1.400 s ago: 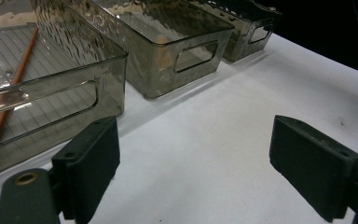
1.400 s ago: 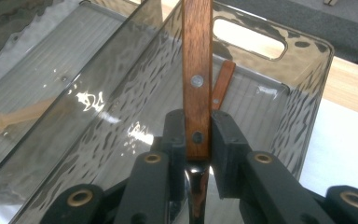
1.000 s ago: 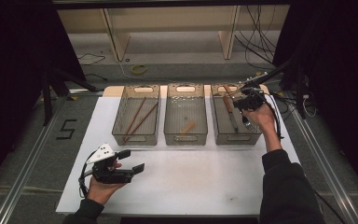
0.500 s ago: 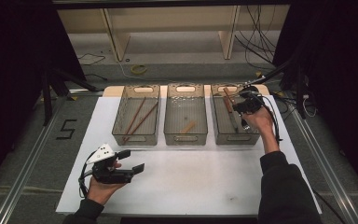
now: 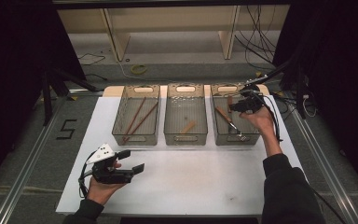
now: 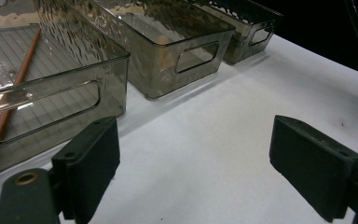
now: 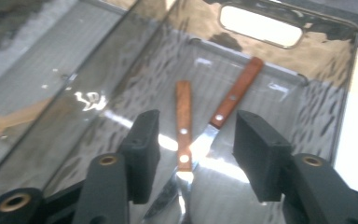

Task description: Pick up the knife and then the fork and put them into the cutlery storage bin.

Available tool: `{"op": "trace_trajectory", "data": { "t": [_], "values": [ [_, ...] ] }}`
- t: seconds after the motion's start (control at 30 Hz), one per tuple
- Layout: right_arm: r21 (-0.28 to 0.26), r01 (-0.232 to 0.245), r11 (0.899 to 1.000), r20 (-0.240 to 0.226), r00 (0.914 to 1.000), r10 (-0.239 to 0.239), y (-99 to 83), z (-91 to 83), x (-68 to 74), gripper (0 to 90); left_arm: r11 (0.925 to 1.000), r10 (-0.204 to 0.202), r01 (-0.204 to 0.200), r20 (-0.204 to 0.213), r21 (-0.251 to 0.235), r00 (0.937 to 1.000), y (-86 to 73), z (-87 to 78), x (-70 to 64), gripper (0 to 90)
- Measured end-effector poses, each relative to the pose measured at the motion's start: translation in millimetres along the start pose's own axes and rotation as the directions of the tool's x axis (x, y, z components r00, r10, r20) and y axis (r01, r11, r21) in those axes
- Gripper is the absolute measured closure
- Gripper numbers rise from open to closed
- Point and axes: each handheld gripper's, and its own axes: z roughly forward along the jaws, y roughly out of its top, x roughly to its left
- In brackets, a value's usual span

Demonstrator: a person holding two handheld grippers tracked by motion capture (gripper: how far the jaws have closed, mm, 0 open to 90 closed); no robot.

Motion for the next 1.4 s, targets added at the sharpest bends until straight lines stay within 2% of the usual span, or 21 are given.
{"op": "trace_trajectory", "data": {
  "t": [0.13,0.33,0.4,0.67,0.73,0.97,1.4],
  "values": [
    [-0.03,-0.01,0.999,-0.034,0.9994,0.009,-3.6,-7.1,5.6,42.3,0.9999,-0.015,0.015,0.004,-0.009,0.9999,-0.1,-0.4,1.1,15.7],
    [-0.1,0.009,0.995,-0.089,0.9959,-0.017,-15.0,-23.6,19.3,37.1,0.9999,-0.014,0.015,0.006,-0.008,0.9999,-0.2,-0.4,0.7,15.7],
    [-0.115,0.019,0.993,-0.093,0.9952,-0.029,-19.8,-28.6,24.5,36.1,0.9998,-0.016,0.016,0.006,-0.008,0.9999,-0.3,-0.3,0.8,15.8],
    [-0.197,0.021,0.98,-0.16,0.9856,-0.053,-42.2,-49.6,48.6,31.7,0.9997,-0.024,0.024,0.01,-0.005,0.9997,-0.4,0.7,0.4,15.7],
    [-0.212,0.032,0.977,-0.165,0.984,-0.068,-48.8,-53.4,55.5,30.7,0.9997,-0.024,0.024,0.011,-0.003,0.9997,-0.6,0.6,0.5,15.7],
    [-0.244,0.033,0.969,-0.208,0.9745,-0.085,-70.1,-63.8,71.1,29.6,0.9996,-0.027,0.027,0.014,-0.003,0.9995,-0.6,0.4,0.9,15.7],
    [-0.288,0.032,0.957,-0.248,0.9628,-0.107,-101.9,-70.1,86.0,28.8,0.9994,-0.034,0.034,0.017,0.005,0.9993,-1.1,0.7,1.8,15.8]
  ]
}}
